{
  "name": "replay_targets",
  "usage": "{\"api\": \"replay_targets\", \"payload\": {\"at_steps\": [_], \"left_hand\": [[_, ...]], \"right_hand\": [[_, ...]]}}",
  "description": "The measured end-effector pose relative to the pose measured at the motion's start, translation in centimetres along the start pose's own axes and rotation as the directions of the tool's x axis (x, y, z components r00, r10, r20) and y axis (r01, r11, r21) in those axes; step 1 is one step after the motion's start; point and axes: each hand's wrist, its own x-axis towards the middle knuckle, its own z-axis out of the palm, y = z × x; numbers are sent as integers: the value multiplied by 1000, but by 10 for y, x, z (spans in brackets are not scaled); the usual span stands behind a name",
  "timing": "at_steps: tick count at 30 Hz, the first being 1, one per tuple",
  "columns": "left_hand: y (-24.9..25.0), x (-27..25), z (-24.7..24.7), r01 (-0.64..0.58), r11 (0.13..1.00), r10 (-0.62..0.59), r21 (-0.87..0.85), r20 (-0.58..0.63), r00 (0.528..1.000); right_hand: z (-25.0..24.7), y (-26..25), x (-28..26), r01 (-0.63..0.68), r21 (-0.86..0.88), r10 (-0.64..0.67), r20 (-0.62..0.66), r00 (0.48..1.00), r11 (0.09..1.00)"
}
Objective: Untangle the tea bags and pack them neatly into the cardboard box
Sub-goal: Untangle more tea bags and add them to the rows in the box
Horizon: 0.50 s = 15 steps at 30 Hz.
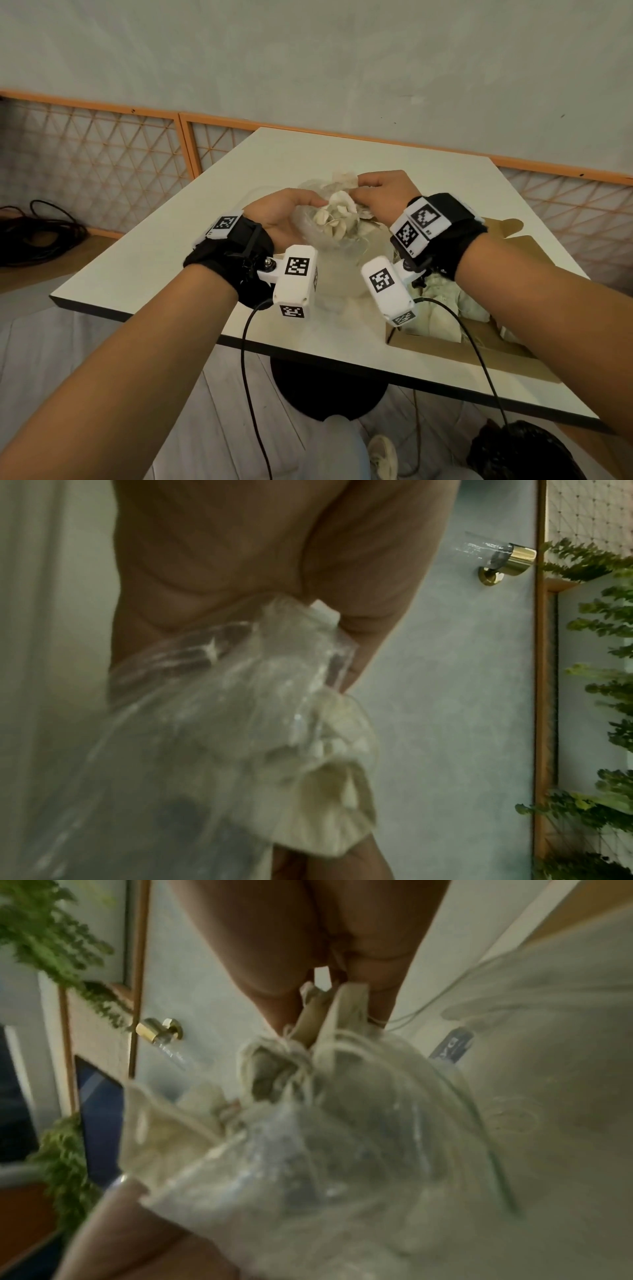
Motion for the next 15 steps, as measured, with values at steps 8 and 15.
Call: {"api": "replay_targets", "payload": {"at_steps": [8, 15], "left_hand": [[-3, 8, 0, 20, 1000, -20, -5, -151, 988], [-4, 15, -7, -52, 999, 50, -16, -121, 991]], "right_hand": [[-17, -5, 6, -31, 340, 50, -47, 998, 940], [-27, -10, -2, 60, -112, -50, 87, 995, 992]]}}
